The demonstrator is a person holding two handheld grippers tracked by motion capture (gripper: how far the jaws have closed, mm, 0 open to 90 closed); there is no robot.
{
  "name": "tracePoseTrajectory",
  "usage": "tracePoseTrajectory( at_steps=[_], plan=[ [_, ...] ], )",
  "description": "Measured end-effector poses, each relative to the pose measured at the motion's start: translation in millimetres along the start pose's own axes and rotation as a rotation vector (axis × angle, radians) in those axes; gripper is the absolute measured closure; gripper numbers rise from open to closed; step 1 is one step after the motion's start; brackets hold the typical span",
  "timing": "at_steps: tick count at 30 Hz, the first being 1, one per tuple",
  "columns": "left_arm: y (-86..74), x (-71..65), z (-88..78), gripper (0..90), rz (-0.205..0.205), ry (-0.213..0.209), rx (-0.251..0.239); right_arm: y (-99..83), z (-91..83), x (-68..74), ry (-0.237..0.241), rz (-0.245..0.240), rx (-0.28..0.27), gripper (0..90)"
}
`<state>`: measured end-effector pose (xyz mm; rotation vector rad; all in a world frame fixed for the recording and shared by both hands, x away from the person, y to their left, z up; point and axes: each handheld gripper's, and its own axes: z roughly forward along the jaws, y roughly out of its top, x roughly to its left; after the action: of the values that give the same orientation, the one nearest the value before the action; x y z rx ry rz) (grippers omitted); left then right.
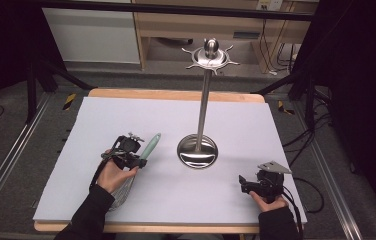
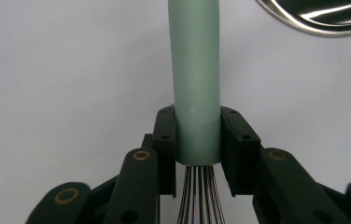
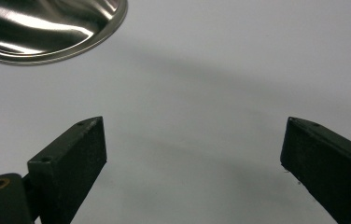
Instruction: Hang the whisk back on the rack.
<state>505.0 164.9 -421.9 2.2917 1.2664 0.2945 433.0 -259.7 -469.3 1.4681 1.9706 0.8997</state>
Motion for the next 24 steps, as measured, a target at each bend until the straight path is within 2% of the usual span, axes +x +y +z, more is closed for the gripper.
tracePoseTrajectory(
  at_steps=[5, 17, 24],
  plan=[
    [-3.7, 0.6, -7.4, 68.8, -0.003, -0.010, -0.036, 0.0, 0.1, -0.1, 0.002, 0.001, -0.001, 7.4],
    [-21.6, 4.5, -37.2, 68.9, -0.010, -0.032, -0.181, 0.2, 0.1, -0.1, 0.005, 0.006, 0.000, 7.4],
    [-32.2, 5.9, -47.2, 68.9, -0.029, -0.040, -0.260, 0.1, 0.6, -0.2, 0.003, 0.003, 0.002, 7.4]
  ],
)
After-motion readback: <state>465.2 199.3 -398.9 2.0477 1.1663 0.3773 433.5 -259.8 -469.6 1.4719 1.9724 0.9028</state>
